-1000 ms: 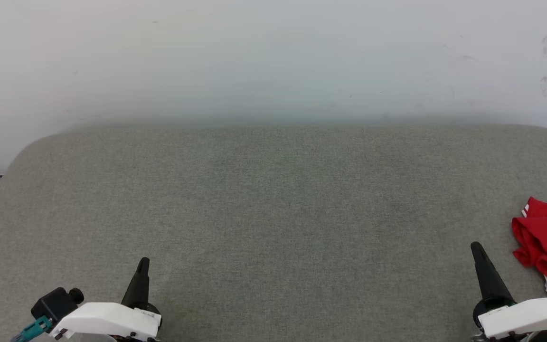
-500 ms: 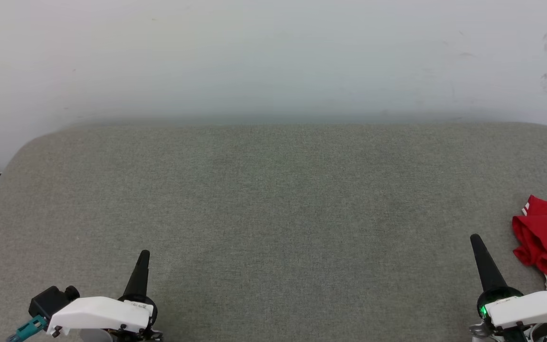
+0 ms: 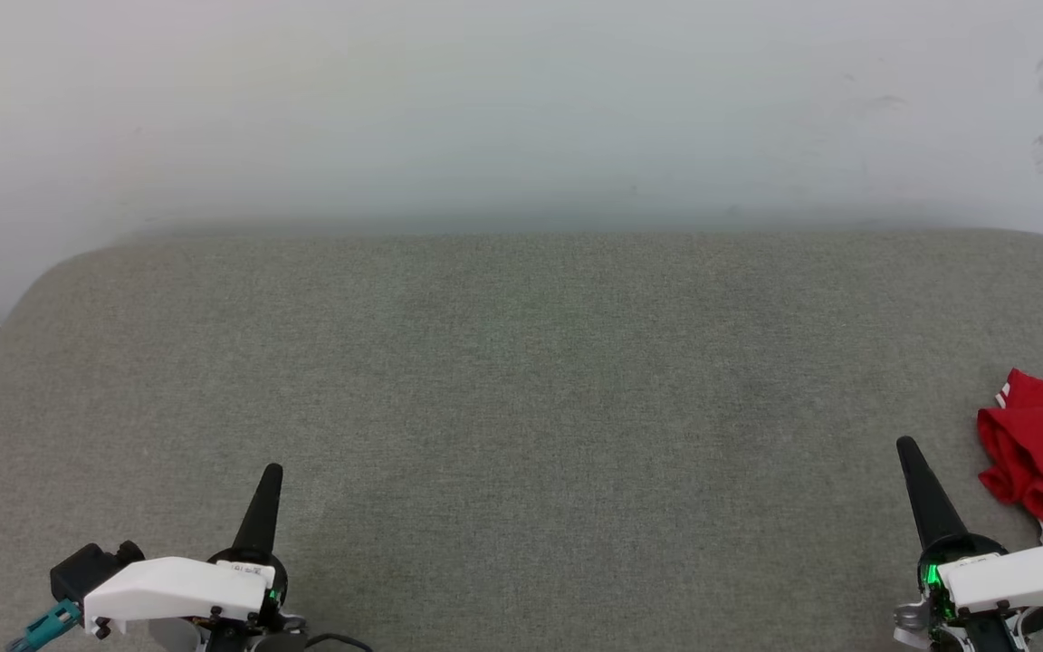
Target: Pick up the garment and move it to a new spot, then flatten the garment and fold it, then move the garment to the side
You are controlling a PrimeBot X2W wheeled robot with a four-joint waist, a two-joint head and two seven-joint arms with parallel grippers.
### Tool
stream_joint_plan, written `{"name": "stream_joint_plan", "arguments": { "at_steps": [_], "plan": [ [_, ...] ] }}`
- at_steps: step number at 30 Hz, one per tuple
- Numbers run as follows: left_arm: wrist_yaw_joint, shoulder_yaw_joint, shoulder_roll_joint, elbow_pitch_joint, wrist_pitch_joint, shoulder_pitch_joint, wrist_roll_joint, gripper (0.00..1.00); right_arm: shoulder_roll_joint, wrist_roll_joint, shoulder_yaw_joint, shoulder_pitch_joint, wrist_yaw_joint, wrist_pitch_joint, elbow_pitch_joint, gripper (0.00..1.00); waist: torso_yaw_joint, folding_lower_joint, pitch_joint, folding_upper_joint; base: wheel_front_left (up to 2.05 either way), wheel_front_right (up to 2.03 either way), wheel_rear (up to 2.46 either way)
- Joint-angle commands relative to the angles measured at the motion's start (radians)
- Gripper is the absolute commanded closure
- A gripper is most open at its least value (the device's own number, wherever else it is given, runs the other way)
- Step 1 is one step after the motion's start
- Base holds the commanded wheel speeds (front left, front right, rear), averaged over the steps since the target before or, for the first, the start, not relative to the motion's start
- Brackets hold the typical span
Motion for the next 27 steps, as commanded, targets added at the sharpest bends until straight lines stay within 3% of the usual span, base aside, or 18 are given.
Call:
{"name": "stream_joint_plan", "arguments": {
  "at_steps": [1,27],
  "plan": [
    [-0.010,0.010,-0.002,-0.003,0.009,-0.025,-0.027,1.00,0.001,0.032,-0.001,-0.026,0.000,0.006,0.001,1.00,0.000,-0.0001,0.001,0.0000,0.00,0.00,0.00],
    [-0.040,0.053,-0.024,0.009,0.065,-0.051,-0.235,1.00,0.002,0.271,-0.002,-0.071,0.000,0.026,0.052,1.00,-0.003,-0.0001,0.015,0.0000,0.00,0.00,0.00]
  ]
}}
